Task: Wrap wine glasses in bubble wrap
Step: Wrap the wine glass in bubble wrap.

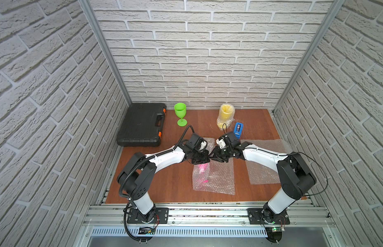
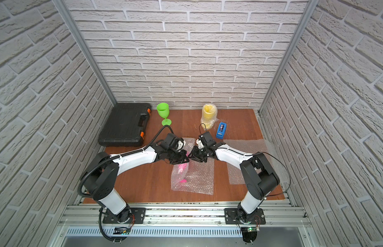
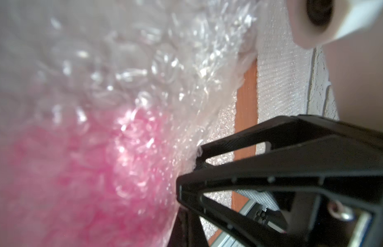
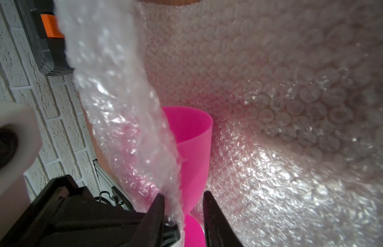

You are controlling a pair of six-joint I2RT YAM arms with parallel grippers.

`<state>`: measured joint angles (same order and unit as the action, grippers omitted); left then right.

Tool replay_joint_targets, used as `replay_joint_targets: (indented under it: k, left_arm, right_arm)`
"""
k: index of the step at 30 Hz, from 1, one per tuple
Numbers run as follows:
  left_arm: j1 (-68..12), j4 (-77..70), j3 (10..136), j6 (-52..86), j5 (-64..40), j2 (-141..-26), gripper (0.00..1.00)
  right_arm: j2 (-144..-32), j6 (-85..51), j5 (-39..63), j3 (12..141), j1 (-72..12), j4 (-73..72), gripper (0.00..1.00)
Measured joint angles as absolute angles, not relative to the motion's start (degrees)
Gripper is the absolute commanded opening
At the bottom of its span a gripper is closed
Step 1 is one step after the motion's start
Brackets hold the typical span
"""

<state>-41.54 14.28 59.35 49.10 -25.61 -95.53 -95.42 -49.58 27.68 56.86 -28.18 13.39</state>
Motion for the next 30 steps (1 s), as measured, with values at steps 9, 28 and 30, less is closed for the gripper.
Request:
replay_joint_targets:
  k: [9, 28, 30]
  left_arm:
    - [-41.5, 13.5, 58.5, 49.7, -25.6, -94.8, 0.01]
    - [-41.8, 29.5, 69.4, 43.9, -12.7, -91.1, 0.93]
    - [-42.3, 31.8, 72.1, 42.8, -10.7, -93.8, 0.98]
  right_arm:
    - [-95.5, -51.8, 29.7, 54.9, -27.5, 7.9, 0.13]
    - [-96.3, -43.6, 22.7, 56.5, -25.0, 19.6, 0.03]
    - [-96.3, -43.0, 22.5, 56.5, -24.7, 20.2, 0.03]
